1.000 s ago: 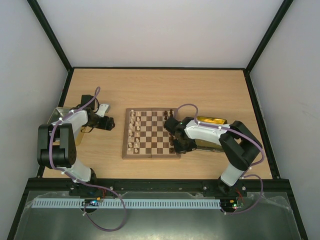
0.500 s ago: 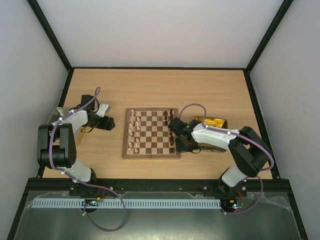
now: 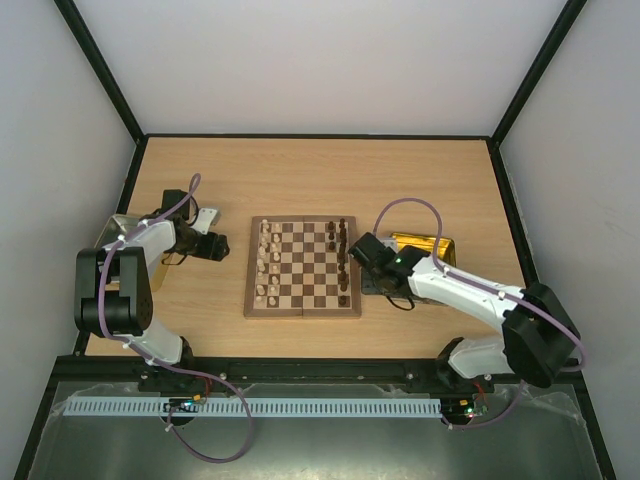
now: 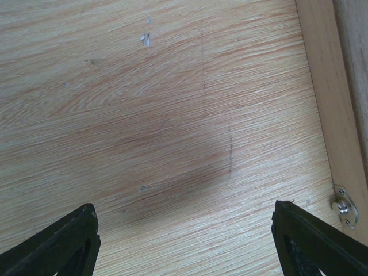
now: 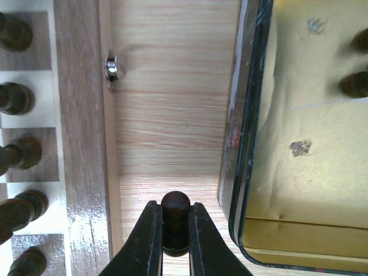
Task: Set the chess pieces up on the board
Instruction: Pick up the chess piece at the center of the board, then place the chess piece on the chessboard.
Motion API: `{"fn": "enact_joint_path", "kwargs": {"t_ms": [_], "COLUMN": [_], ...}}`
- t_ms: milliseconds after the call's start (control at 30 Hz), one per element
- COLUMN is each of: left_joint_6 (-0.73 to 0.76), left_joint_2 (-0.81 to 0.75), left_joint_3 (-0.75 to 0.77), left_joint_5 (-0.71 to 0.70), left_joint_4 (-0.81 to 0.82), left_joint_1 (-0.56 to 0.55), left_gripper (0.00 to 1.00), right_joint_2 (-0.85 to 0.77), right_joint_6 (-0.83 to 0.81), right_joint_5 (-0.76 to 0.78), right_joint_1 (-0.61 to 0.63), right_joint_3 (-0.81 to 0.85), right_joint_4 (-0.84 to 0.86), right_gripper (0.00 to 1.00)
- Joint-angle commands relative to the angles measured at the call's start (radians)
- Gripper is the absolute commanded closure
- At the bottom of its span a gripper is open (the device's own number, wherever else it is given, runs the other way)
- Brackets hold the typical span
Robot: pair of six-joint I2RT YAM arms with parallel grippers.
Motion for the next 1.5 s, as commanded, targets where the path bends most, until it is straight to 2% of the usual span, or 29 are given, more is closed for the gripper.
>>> {"fn": "enact_joint_path", "kwargs": {"t_ms": [0, 200, 500, 667, 833, 1000, 1167, 1467], "left_joint_6": [-0.005, -0.006, -0.007, -0.005, -0.008, -0.008, -0.01, -0.008], "left_joint_2": [0.002, -0.002, -0.004, -0.001, 0.004, 0.004, 0.005, 0.016], "left_joint_3": [0.007, 0.004, 0.001, 0.001, 0.003, 0.002, 0.002, 0.0], "left_joint_5": [-0.007, -0.015, -0.025, -0.028, -0.031, -0.033, -0.035, -0.041], "left_joint_4": [-0.019, -0.017, -0.014, -0.014, -0.01, -0.01, -0.01, -0.006], "left_joint_1": [-0.003, -0.003, -0.003, -0.001, -0.003, -0.003, -0.003, -0.003], "left_gripper": [0.18, 0.18, 0.18, 0.18, 0.18, 0.18, 0.18, 0.18], "right_joint_2": [-0.055, -0.1, -0.06, -0.023, 0.013, 0.014, 0.047, 0.156], "right_joint_6": [0.04, 0.073, 0.115, 0.093, 0.021, -0.033, -0.071, -0.107], "right_joint_5": [0.122, 0.208, 0.422, 0.486, 0.446, 0.365, 0.376, 0.362], "right_joint_1": [0.048, 0.148, 0.361, 0.461, 0.509, 0.515, 0.516, 0.53], "right_joint_3": [-0.003, -0.006, 0.07, 0.124, 0.122, 0.018, -0.063, -0.053], "right_joint_4": [-0.006, 0.014, 0.008, 0.018, 0.11, 0.314, 0.507, 0.63], "right_gripper": [0.98, 0.98, 0.98, 0.98, 0.98, 0.98, 0.98, 0.98]}}
